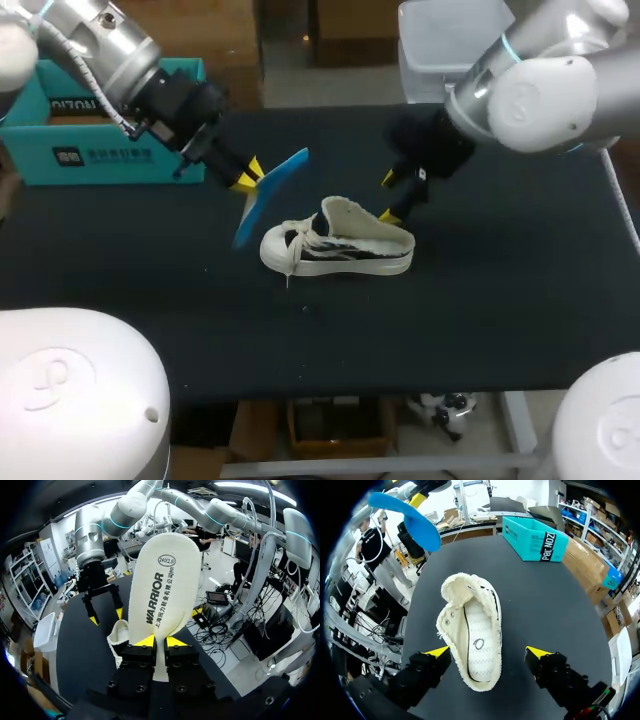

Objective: Open the shoe tongue, take the insole out of the shoe, put the insole back into the shoe, and pack the shoe into the shoebox

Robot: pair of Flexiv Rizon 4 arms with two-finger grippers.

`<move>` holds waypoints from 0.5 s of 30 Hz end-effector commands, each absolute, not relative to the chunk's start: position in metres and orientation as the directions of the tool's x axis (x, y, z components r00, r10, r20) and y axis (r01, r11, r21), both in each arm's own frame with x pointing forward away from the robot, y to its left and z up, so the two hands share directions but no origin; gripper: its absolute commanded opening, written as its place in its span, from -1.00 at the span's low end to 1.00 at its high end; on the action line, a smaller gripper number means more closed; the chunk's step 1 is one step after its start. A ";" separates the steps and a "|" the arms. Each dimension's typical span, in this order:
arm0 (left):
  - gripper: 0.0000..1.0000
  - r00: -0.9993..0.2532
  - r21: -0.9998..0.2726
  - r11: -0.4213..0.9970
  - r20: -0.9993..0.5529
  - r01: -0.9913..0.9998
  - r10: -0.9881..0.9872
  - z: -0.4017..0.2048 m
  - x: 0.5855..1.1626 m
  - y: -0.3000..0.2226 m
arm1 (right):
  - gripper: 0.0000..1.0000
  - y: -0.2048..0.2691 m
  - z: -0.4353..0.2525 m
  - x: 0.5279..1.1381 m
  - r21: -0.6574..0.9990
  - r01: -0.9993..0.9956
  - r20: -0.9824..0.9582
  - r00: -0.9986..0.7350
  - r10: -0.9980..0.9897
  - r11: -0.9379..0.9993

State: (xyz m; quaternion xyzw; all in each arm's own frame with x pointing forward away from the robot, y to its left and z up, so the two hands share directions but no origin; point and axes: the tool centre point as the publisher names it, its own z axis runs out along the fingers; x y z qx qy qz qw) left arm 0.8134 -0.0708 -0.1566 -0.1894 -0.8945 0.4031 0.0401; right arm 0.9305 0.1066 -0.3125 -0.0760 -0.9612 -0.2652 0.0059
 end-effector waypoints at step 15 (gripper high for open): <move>-1.00 -0.966 -0.718 0.657 -0.088 0.231 0.244 -0.181 0.802 -0.019 | 1.00 0.150 -0.338 0.939 0.129 0.193 0.060 -0.981 0.187 0.973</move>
